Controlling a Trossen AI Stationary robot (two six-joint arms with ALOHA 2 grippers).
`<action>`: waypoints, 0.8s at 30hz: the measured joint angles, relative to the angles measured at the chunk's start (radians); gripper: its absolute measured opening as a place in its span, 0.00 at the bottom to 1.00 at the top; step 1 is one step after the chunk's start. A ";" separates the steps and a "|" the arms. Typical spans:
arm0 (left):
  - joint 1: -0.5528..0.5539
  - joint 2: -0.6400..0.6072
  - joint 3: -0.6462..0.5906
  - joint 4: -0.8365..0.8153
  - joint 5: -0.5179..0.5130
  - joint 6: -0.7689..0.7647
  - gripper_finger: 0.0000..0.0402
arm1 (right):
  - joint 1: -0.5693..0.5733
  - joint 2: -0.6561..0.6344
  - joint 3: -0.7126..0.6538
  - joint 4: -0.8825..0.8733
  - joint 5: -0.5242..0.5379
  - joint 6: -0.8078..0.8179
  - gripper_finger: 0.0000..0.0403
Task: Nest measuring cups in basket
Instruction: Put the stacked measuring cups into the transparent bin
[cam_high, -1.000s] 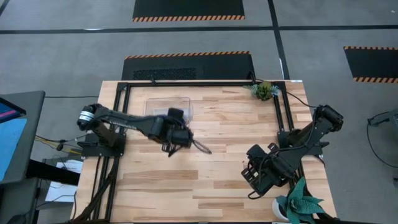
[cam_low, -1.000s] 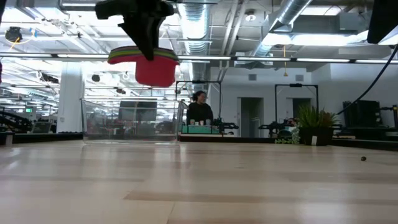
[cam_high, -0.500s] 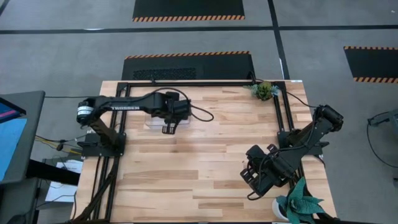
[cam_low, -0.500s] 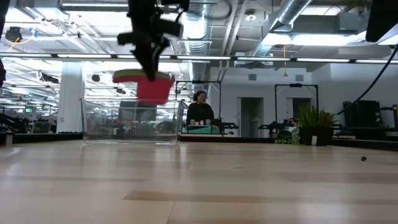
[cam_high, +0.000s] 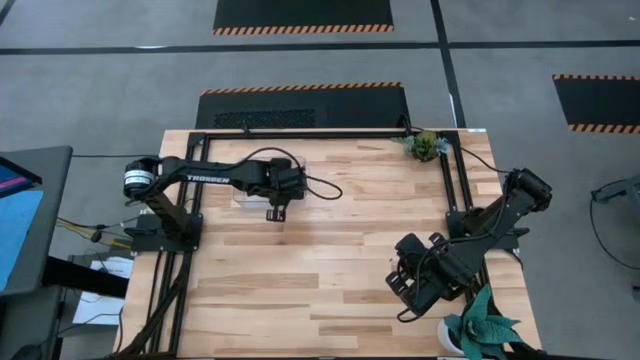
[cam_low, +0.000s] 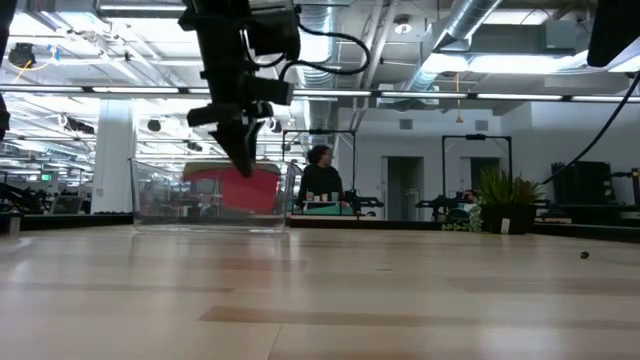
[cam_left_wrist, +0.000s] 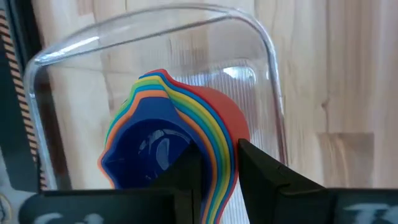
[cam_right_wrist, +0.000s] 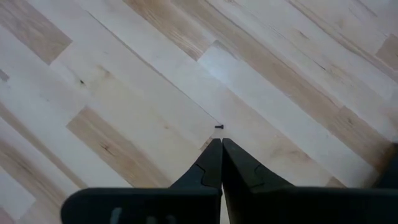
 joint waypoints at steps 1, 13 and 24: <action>0.004 0.000 -0.013 0.019 0.002 -0.001 0.16 | 0.000 0.000 0.000 0.002 0.000 0.000 0.05; 0.037 0.000 -0.090 0.052 0.012 -0.024 0.23 | 0.000 0.000 0.000 0.020 -0.003 0.000 0.07; 0.037 0.000 -0.090 0.062 0.012 -0.086 0.24 | 0.000 0.000 0.000 0.027 -0.003 0.000 0.07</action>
